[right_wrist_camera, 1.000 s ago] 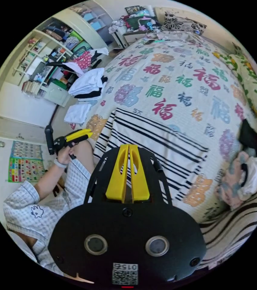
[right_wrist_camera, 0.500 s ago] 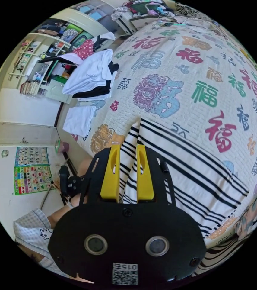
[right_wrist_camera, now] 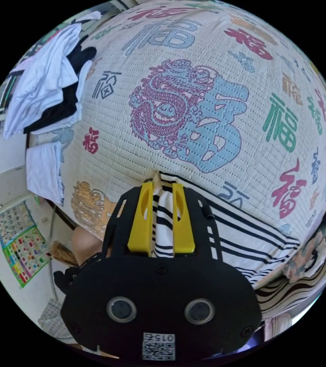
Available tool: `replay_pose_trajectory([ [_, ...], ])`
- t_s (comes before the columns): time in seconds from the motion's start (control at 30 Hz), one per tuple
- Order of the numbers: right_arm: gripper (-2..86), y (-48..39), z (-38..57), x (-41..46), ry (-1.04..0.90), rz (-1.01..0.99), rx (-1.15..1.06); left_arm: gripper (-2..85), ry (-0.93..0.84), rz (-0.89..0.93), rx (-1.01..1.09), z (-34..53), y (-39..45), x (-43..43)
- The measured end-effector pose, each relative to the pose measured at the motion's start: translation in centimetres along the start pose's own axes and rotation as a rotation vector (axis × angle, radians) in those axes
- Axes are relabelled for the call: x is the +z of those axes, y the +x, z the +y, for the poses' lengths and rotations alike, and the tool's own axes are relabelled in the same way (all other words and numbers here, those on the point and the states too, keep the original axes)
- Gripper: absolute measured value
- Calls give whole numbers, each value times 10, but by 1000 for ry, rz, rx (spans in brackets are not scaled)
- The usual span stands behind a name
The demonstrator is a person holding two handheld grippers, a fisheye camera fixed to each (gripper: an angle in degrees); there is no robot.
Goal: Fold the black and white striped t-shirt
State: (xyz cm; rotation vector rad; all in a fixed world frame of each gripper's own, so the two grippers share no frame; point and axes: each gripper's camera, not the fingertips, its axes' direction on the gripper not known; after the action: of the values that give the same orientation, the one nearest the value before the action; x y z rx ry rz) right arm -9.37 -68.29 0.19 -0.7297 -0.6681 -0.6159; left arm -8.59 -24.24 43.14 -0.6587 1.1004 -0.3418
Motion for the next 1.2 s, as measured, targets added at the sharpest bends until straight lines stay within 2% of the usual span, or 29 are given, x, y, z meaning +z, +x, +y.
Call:
replay_pose_trajectory([
  [0.17,21,-2,-12,-2,-49,34,-86,31,2,-2,-52,3,-13,-5],
  [0.23,7,1,-12,-8,-44,31,-107,7,16,151,-43,6,-22,-5],
  [0.3,3,3,-10,-15,-28,8,-122,-4,158,271,-79,21,-40,-24],
  [0.37,2,3,-7,-24,-13,0,-148,-7,216,324,-56,36,-50,-41],
  [0.47,1,1,-2,-43,36,-71,-204,-8,265,284,-11,59,-56,-65],
  [0.57,1,3,4,-62,98,-248,-247,-8,331,220,-6,84,-63,-93],
  [0.67,1,13,16,-80,120,-322,-315,-8,385,256,34,103,-58,-116],
  [0.77,2,51,39,-97,141,-407,-351,-8,406,267,140,108,-19,-124],
  [0.93,2,172,110,-129,218,-545,-349,-8,381,226,394,96,84,-107],
  [1.2,3,384,207,-105,271,-627,-193,-7,206,117,762,43,258,10],
])
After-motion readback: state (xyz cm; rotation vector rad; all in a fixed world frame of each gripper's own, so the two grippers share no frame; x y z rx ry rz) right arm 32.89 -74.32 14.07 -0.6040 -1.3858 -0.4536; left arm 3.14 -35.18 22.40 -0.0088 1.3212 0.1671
